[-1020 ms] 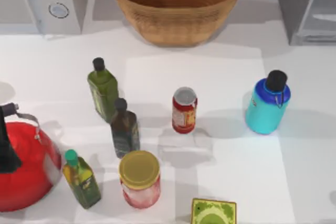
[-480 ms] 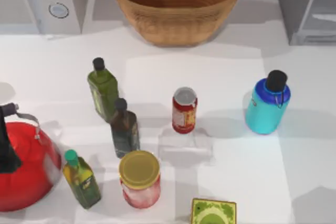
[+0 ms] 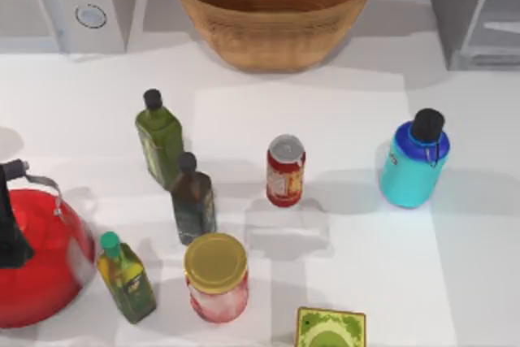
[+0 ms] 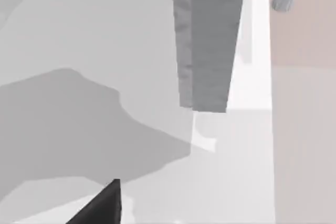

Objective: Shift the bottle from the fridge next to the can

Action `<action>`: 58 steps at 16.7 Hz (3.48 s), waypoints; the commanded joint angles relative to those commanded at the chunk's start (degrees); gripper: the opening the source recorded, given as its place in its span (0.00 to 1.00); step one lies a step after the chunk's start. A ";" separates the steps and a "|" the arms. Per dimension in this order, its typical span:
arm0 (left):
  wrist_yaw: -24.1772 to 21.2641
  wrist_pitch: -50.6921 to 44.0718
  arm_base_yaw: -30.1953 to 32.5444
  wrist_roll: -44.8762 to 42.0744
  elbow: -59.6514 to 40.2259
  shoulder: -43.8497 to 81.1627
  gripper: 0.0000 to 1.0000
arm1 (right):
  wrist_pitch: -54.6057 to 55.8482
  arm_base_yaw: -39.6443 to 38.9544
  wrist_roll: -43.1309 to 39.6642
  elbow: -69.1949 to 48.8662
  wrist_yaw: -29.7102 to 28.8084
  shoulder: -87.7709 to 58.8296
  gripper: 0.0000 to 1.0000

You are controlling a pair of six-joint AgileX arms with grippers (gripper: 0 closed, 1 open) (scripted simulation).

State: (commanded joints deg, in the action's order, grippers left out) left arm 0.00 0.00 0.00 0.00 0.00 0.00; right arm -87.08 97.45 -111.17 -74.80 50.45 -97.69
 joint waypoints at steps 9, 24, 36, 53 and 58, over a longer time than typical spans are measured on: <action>0.00 0.00 0.00 0.00 0.00 0.00 1.00 | 1.55 6.10 -6.52 -1.65 3.62 -6.60 1.00; 0.00 0.00 0.00 0.00 0.00 0.00 1.00 | 44.02 -25.05 45.76 -0.47 -2.84 -7.82 1.00; 0.00 0.00 0.00 0.00 0.00 0.00 1.00 | 69.64 -44.15 74.36 0.24 -6.80 -7.32 1.00; 0.00 0.00 0.00 0.00 0.00 0.00 1.00 | 84.31 -87.32 100.92 13.17 -39.62 0.49 1.00; 0.00 0.00 0.00 0.00 0.00 0.00 1.00 | 90.27 -95.86 110.34 17.92 -47.99 4.76 1.00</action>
State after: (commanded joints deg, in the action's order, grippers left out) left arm 0.00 0.00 0.00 0.00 0.00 0.00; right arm 3.19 1.59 -0.83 -56.87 2.46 -92.93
